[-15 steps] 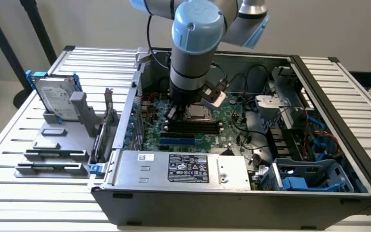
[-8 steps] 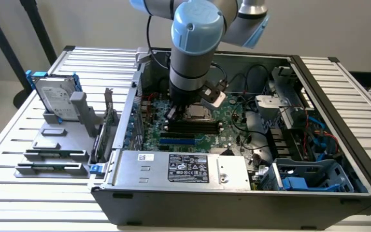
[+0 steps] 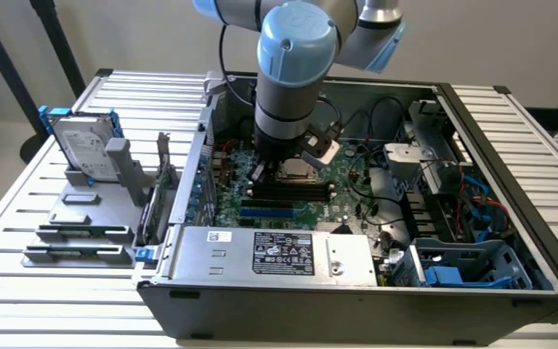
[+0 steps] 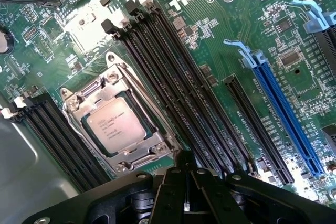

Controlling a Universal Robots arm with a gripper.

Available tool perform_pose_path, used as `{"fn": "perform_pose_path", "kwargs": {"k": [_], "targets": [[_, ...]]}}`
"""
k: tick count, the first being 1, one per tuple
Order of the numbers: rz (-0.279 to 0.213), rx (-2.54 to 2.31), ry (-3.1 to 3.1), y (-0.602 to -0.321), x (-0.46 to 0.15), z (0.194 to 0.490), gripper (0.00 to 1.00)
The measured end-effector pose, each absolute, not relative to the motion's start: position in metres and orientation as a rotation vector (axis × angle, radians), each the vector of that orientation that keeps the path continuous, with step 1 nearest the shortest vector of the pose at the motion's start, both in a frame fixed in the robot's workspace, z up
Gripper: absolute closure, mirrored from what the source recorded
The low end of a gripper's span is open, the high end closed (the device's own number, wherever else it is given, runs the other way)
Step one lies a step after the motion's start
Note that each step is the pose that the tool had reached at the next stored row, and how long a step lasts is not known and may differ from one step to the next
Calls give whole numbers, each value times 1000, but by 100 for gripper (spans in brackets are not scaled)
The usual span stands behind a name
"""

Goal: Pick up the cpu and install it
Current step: 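Install the first cpu locking lever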

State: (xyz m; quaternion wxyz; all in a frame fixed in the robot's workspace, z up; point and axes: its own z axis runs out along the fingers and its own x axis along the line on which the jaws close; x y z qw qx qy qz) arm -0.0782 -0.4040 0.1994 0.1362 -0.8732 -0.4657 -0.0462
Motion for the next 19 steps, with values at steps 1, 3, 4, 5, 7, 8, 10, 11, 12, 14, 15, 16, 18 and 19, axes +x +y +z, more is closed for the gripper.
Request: {"fn": "perform_pose_path", "kwargs": {"k": [1,3,4,5,7,8,10,11,12,14,15,16,18,19], "targets": [[-135,-2526,-1347,-404,-78,199,89],[-138,-2524,-1346,-405,-78,199,89],[-138,-2523,-1346,-405,-78,199,89],[-138,-2523,-1346,-405,-78,199,89],[-139,-2522,-1345,-406,-78,199,89],[-139,-2522,-1345,-407,-78,199,89],[-141,-2519,-1344,-407,-78,199,89],[-143,-2517,-1343,-407,-78,199,89],[-144,-2516,-1342,-407,-78,199,89],[-147,-2512,-1340,-407,-78,199,89],[-149,-2510,-1339,-407,-78,199,89],[-151,-2508,-1339,-407,-78,199,89],[-154,-2505,-1337,-407,-78,199,89],[-156,-2504,-1337,-407,-78,199,89]]}}
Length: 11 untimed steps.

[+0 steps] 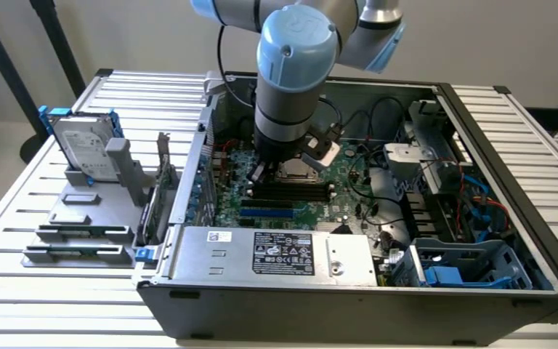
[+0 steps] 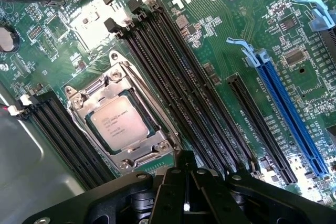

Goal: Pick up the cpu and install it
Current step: 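Install the first cpu locking lever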

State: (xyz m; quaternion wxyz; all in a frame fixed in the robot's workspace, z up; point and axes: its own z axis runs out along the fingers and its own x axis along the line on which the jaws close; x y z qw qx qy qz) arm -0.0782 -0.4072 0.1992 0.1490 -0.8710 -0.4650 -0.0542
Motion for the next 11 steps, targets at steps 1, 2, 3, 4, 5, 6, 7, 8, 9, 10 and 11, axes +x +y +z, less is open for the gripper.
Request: {"fn": "perform_pose_path", "kwargs": {"k": [1,2,3,4,5,6,7,8,9,10,11], "targets": [[-157,-2502,-1336,-407,-78,199,89],[-159,-2501,-1336,-407,-78,199,89],[-159,-2501,-1336,-407,-78,199,89],[-160,-2500,-1335,-407,-78,199,89],[-160,-2500,-1335,-407,-78,199,89],[-160,-2500,-1335,-408,-78,198,89],[-160,-2500,-1335,-408,-78,198,89],[-159,-2500,-1335,-408,-78,198,89],[-159,-2500,-1335,-408,-78,197,89],[-159,-2500,-1335,-408,-78,197,89],[-160,-2500,-1335,-408,-78,197,89]]}}
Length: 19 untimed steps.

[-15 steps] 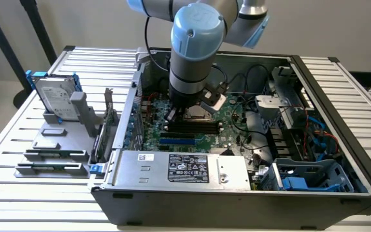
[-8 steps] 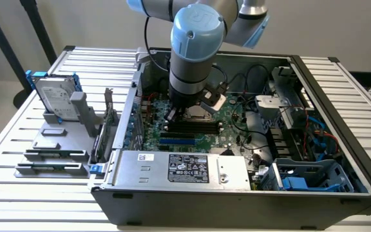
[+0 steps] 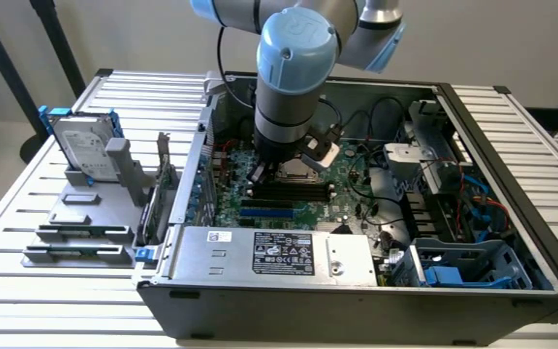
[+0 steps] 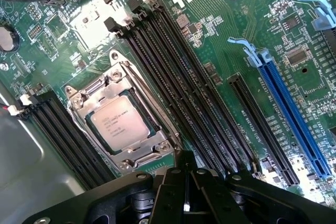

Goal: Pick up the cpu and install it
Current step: 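Install the first cpu locking lever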

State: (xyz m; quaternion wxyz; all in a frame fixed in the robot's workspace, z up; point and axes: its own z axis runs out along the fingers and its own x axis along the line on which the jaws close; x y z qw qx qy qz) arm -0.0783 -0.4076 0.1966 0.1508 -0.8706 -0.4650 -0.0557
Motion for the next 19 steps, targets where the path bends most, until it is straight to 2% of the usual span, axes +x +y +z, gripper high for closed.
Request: {"fn": "perform_pose_path", "kwargs": {"k": [19], "targets": [[-163,-2497,-1334,-408,-78,195,89]]}}
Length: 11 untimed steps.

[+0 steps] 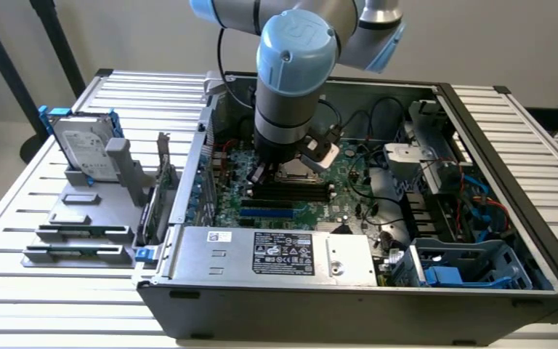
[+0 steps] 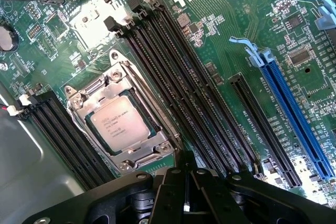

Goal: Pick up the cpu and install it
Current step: 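Install the first cpu locking lever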

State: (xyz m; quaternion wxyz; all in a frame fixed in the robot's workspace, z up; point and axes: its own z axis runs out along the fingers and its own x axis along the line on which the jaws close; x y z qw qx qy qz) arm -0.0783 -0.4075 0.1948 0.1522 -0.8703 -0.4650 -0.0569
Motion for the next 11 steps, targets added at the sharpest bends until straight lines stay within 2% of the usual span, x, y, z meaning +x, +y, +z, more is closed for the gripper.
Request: {"fn": "perform_pose_path", "kwargs": {"k": [11], "targets": [[-165,-2496,-1333,-407,-78,194,89]]}}
